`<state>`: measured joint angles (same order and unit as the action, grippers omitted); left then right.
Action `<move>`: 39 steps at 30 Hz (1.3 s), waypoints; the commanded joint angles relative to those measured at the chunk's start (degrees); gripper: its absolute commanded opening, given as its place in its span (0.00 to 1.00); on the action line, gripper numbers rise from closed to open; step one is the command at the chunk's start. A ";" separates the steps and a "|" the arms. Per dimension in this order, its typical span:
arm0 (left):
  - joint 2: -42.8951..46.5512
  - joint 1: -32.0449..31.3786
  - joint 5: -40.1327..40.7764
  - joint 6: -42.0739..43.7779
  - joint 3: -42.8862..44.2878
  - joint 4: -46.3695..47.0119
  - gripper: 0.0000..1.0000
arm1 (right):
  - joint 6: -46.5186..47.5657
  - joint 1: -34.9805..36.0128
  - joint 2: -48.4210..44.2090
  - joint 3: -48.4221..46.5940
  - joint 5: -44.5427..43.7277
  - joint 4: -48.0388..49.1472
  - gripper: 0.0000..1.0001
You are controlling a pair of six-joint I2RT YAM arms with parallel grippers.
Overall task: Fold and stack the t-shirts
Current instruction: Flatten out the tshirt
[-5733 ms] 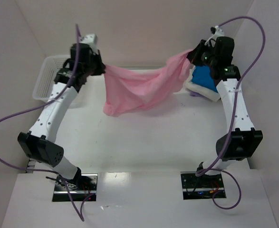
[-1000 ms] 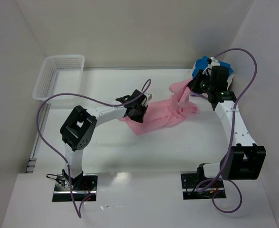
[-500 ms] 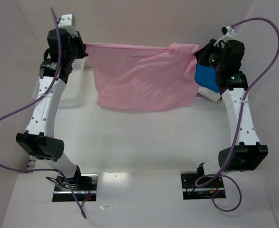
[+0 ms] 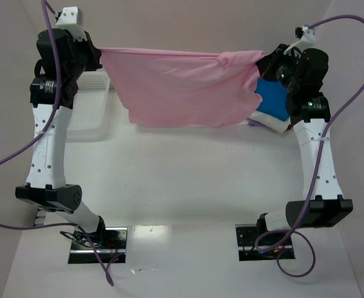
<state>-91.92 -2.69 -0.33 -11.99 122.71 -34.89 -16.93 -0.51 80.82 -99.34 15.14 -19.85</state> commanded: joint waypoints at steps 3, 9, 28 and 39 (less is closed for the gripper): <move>4.25 3.13 4.46 2.23 -1.97 -1.41 0.00 | 0.35 -1.51 -9.80 16.07 1.42 6.05 0.00; 10.53 3.13 2.11 2.23 -20.32 -0.83 0.00 | -0.12 -1.51 -10.42 30.84 4.61 8.17 0.00; 14.93 3.13 3.22 1.18 -44.14 -0.80 0.00 | 5.59 8.17 13.85 29.00 14.65 15.96 0.04; 9.58 3.13 3.75 2.23 -42.99 0.19 0.00 | 9.02 12.73 27.88 16.90 13.23 11.79 0.39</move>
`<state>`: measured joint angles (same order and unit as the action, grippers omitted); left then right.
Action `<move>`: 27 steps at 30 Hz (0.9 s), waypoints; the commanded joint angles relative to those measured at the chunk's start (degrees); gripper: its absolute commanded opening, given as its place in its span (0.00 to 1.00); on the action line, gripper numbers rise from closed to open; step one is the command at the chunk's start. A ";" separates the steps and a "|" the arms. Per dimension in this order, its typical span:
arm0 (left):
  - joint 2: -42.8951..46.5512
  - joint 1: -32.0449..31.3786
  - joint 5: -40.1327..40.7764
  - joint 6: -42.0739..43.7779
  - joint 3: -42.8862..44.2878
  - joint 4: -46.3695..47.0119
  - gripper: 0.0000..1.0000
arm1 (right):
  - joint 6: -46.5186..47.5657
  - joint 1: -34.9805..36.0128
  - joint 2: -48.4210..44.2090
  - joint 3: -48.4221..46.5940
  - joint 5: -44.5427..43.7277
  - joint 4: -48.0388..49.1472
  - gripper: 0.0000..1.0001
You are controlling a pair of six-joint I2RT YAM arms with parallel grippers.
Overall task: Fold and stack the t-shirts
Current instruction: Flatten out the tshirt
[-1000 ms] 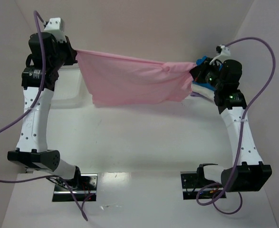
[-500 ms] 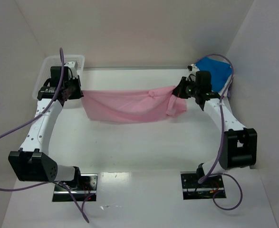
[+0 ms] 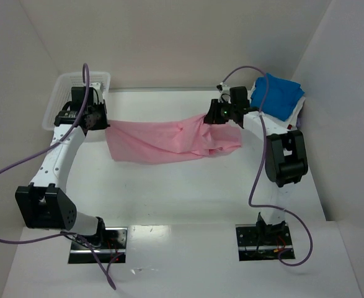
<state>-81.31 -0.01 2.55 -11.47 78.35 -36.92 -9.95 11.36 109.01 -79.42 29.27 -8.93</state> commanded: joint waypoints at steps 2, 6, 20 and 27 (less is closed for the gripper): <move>-2.41 0.45 0.88 1.71 1.89 2.29 0.00 | 2.57 0.86 -0.99 -3.02 -2.89 0.94 0.50; -4.22 0.45 -0.06 1.71 2.97 2.81 0.00 | 3.36 0.86 -2.78 -3.02 -7.15 -1.81 0.81; -5.17 0.45 -2.72 2.24 2.78 3.87 0.00 | 6.79 5.22 -17.33 12.53 -11.36 -2.14 0.89; -5.17 0.45 -3.25 2.24 2.25 4.40 0.00 | 3.38 8.85 -13.88 8.89 -21.81 -2.67 0.71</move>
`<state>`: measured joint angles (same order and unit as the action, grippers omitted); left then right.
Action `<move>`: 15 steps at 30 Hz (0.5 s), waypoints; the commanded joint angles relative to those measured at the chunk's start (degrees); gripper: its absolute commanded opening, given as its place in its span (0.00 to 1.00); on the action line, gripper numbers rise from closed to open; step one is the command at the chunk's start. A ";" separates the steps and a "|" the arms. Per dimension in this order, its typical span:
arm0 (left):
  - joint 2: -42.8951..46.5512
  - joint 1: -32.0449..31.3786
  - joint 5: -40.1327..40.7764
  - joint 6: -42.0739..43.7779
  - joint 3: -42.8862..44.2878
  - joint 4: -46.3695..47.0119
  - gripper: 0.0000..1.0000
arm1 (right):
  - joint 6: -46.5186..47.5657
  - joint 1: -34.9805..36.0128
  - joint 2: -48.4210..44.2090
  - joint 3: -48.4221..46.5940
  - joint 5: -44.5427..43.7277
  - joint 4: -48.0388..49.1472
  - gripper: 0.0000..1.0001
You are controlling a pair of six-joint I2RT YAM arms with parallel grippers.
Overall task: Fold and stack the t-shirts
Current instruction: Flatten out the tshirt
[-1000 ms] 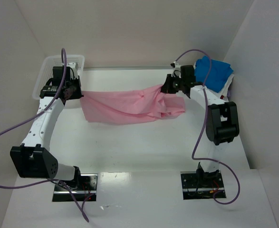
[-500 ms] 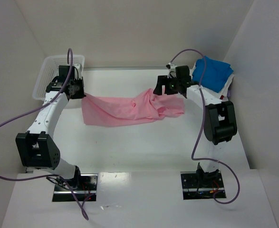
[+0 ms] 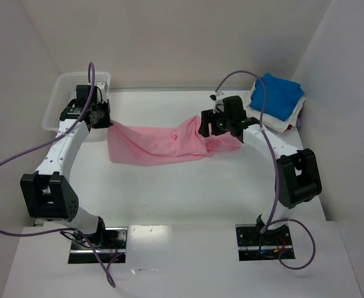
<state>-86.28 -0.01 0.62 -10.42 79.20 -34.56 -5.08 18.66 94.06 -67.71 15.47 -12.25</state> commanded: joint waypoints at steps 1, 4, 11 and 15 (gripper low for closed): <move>-0.20 0.45 -1.32 1.19 1.40 2.04 0.00 | -1.51 1.55 1.81 -3.78 -8.54 0.65 0.70; -0.20 0.45 -1.32 1.19 1.40 2.04 0.00 | -2.21 2.17 4.22 -6.52 -10.37 1.79 0.66; -0.20 0.45 -0.81 1.71 0.96 2.04 0.00 | -1.51 2.69 15.57 -18.29 -13.53 -1.63 0.64; -0.90 0.45 -0.18 1.71 0.87 2.04 0.00 | -1.51 2.69 19.18 -21.80 -13.01 -1.98 0.61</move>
<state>-86.31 -0.01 0.12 -10.22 79.20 -34.25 -6.87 20.75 110.83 -84.92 3.84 -13.40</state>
